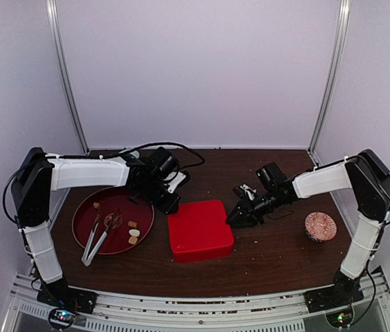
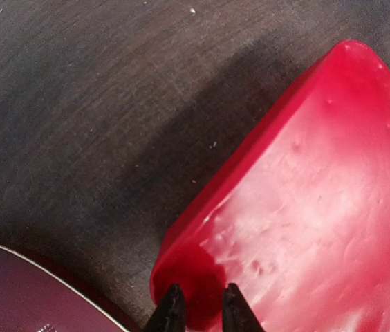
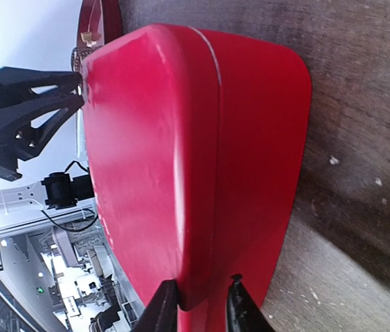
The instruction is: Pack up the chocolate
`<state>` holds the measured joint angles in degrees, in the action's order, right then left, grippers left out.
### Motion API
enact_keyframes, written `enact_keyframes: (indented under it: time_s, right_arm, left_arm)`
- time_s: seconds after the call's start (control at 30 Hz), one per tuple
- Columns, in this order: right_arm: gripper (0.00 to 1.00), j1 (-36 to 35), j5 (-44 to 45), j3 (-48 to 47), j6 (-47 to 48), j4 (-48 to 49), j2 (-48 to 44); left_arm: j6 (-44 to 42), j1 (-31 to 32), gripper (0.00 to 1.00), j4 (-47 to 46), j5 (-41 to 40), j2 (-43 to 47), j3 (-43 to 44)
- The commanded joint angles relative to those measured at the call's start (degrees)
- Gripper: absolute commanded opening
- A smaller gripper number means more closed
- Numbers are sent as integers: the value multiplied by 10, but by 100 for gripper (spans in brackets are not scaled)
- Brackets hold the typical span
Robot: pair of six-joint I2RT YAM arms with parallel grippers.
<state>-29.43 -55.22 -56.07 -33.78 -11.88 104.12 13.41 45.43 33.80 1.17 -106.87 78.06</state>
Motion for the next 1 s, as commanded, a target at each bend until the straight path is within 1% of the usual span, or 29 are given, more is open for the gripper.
enact_keyframes:
  time_s: [0.0, 0.1, 0.17, 0.23, 0.3, 0.33, 0.47, 0.57, 0.7, 0.8, 0.9, 0.97]
  right_arm:
    - [28, 6, 92, 25, 23, -127, -5]
    - [44, 11, 105, -19, 46, -164, -28]
    - [52, 19, 113, -54, 56, -180, -35]
    - [60, 28, 117, -88, 60, -180, -37]
    - [69, 33, 133, -127, 67, -184, -33]
    - [70, 35, 141, -147, 72, -189, -27]
    - [72, 35, 150, -233, 87, -200, 18]
    - [71, 30, 129, -284, 78, -186, 70]
    - [69, 11, 99, -349, 80, -189, 134]
    - [68, -1, 81, -368, 75, -176, 166]
    - [66, -4, 61, -372, 66, -157, 192]
    - [63, -5, 47, -370, 66, -153, 207]
  left_arm:
    - [-28, -1, 32, 13, 16, 59, 1]
    - [-67, 17, 45, -7, 50, 131, -47]
    - [-81, 35, 53, -17, 70, 171, -82]
    - [-86, 65, 58, -37, 76, 214, -126]
    - [-85, 105, 58, -47, 76, 236, -167]
    - [-84, 121, 58, -48, 79, 240, -183]
    - [-57, 171, 53, -62, 102, 239, -228]
    - [-39, 176, 47, -87, 113, 236, -250]
    - [-47, 177, 46, -96, 125, 197, -238]
    - [-36, 176, 44, -121, 145, 162, -232]
    - [-2, 170, 42, -154, 143, 142, -235]
    - [26, 156, 40, -173, 138, 139, -245]
